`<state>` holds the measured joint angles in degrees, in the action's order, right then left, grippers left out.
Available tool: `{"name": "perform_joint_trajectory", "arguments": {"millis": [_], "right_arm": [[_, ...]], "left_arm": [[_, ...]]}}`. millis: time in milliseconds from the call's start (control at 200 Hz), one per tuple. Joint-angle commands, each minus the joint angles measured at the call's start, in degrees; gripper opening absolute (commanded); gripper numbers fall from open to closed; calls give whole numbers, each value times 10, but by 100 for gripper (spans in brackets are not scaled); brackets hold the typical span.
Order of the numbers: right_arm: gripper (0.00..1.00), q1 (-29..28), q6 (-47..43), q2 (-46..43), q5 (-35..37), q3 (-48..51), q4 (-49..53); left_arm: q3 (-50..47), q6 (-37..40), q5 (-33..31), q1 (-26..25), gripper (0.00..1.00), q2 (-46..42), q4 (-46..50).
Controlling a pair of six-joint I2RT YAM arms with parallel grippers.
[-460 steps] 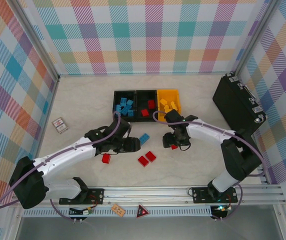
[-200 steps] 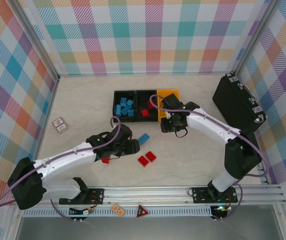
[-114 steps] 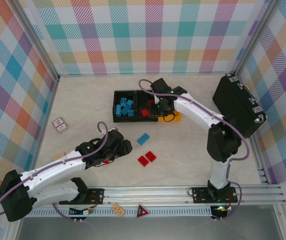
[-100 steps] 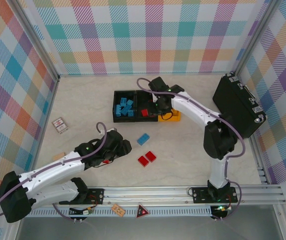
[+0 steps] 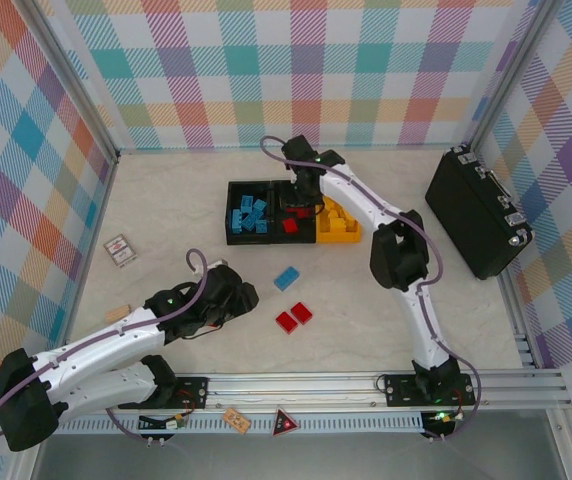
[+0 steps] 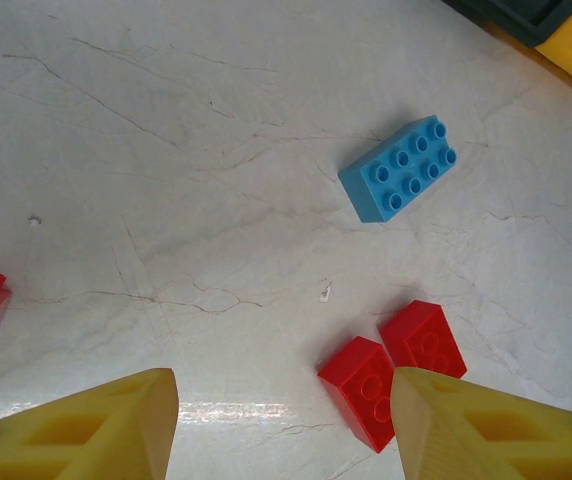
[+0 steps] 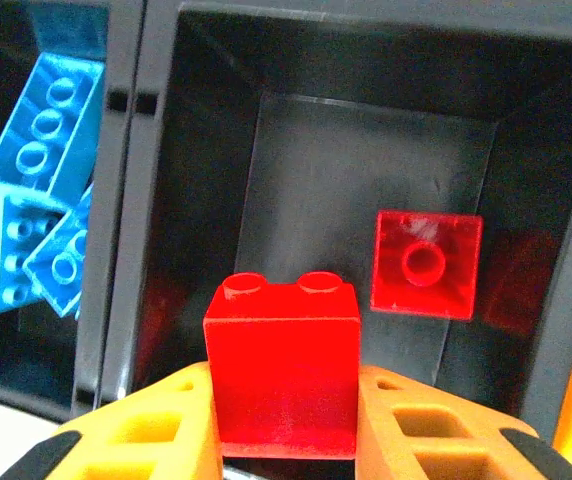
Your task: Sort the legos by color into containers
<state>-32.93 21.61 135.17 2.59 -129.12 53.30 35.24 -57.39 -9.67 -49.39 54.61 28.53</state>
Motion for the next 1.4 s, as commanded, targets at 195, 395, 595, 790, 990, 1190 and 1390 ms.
{"name": "perform_joint_trajectory", "arguments": {"millis": [195,395,595,790,990,1190,1390], "right_arm": [[33,11,11,93,-13,-154,80],[40,11,12,94,-22,-155,77],[48,9,9,77,-22,-148,80],[48,-1,5,16,-20,-74,46],[48,-10,4,-69,-19,39,-4],[49,-19,-1,-145,-24,134,-33],[50,-34,-9,-240,-36,264,-71]], "left_arm": [[-8,-9,-9,-7,58,-9,17],[-11,-11,-12,-7,58,-13,18],[-11,-13,-12,-7,58,-13,17],[-10,-14,-13,-7,58,-16,18],[-11,-12,-13,-7,58,-22,25],[-9,-5,-6,-7,58,-25,30],[-8,4,4,-7,58,-35,42]]}}
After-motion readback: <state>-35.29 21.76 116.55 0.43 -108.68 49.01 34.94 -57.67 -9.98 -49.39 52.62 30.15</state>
